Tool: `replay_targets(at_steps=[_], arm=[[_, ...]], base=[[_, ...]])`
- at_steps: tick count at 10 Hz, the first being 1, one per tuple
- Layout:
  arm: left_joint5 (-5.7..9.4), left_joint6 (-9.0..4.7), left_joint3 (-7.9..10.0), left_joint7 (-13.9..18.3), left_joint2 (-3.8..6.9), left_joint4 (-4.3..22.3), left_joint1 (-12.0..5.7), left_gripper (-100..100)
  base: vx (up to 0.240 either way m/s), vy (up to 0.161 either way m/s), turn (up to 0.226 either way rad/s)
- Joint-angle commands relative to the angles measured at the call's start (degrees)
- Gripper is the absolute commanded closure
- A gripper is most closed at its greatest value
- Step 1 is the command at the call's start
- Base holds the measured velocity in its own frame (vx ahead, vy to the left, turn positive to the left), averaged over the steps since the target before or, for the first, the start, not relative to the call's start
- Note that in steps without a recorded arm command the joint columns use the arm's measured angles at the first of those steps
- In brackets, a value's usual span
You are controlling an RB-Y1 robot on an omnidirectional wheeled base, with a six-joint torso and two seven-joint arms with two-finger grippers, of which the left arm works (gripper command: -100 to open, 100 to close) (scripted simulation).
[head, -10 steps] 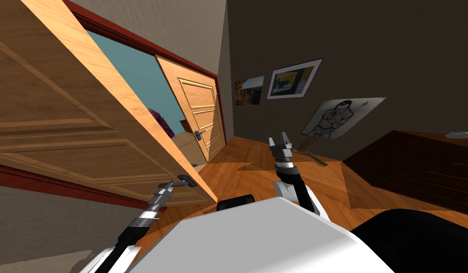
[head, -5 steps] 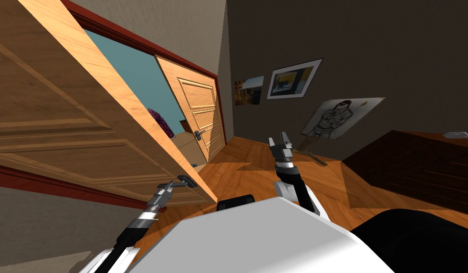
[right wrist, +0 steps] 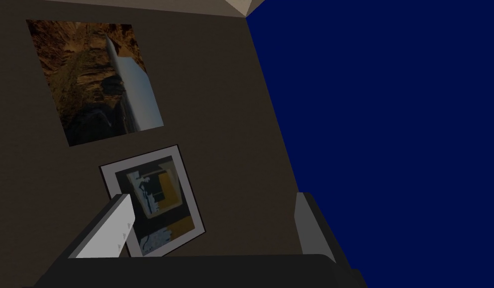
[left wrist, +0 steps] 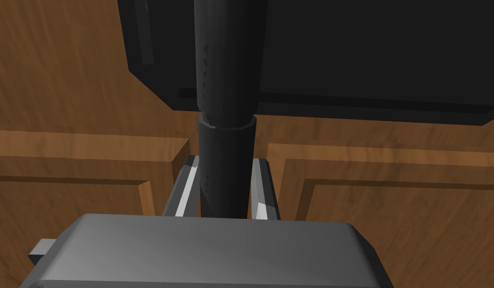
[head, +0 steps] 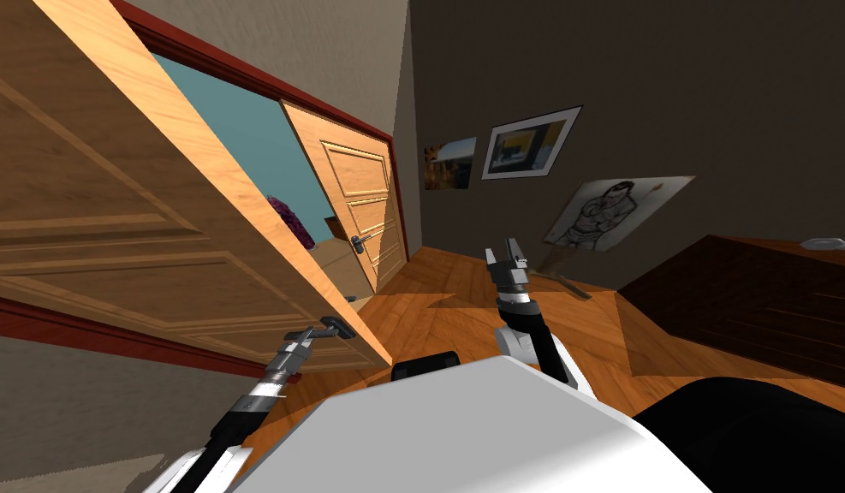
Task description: Pull the door open
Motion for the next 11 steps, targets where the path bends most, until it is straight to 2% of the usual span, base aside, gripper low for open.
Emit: replay_targets(at_steps=[1, 2, 3, 11], arm=[[-0.08, -0.15, -0.17, 0.0, -0.09, -0.2, 0.04, 100], [-0.08, -0.15, -0.17, 0.0, -0.09, -0.2, 0.04, 100], [-0.1, -0.73, -0.23, 0.1, 0.13, 0.1, 0.24, 100], [-0.1, -0.73, -0.23, 0.1, 0.13, 0.1, 0.24, 100]], base=[[0.0, 0.0, 0.0], [-0.001, 0.005, 0.01], [0.0, 0.0, 0.0], [-0.001, 0.0, -0.002]])
